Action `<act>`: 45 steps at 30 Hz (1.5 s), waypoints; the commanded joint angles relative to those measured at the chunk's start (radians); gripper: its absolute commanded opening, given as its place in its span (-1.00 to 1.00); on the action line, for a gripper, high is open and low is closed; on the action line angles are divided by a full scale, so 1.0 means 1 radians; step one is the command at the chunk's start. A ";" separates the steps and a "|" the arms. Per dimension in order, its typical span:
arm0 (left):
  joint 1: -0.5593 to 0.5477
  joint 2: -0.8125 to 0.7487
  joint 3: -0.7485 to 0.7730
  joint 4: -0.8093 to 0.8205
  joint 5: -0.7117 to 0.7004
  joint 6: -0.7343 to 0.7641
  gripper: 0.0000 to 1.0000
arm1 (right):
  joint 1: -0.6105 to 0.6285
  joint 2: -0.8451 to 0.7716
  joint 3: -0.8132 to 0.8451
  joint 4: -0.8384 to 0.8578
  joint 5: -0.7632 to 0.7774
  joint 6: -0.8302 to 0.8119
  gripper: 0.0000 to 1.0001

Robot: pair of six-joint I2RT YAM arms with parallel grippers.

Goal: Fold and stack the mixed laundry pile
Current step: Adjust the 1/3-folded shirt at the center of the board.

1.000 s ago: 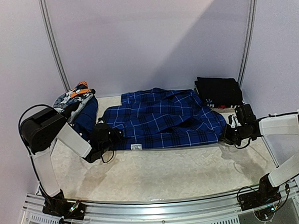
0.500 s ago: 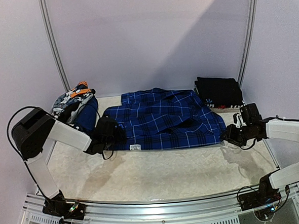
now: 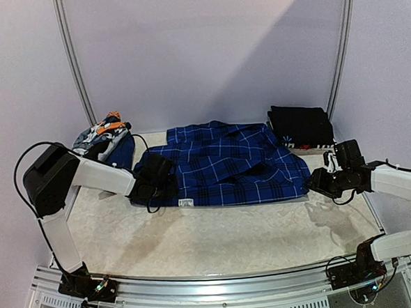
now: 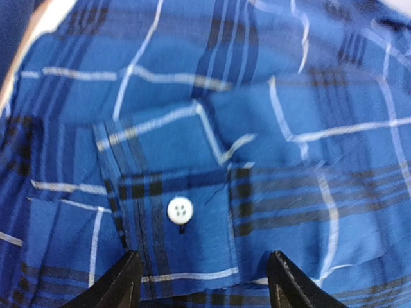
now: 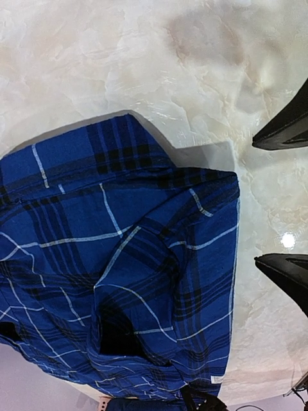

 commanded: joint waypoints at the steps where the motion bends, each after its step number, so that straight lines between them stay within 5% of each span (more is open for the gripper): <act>1: -0.004 0.049 0.030 -0.065 0.030 0.008 0.29 | -0.005 -0.010 0.021 -0.005 0.009 -0.020 0.11; 18: -0.010 -0.012 0.044 -0.014 0.067 0.051 -0.99 | -0.005 -0.025 0.011 0.011 0.020 -0.021 0.11; 45: -0.015 -0.261 0.047 -0.255 0.065 0.132 -1.00 | -0.005 -0.062 0.008 -0.003 0.052 -0.030 0.11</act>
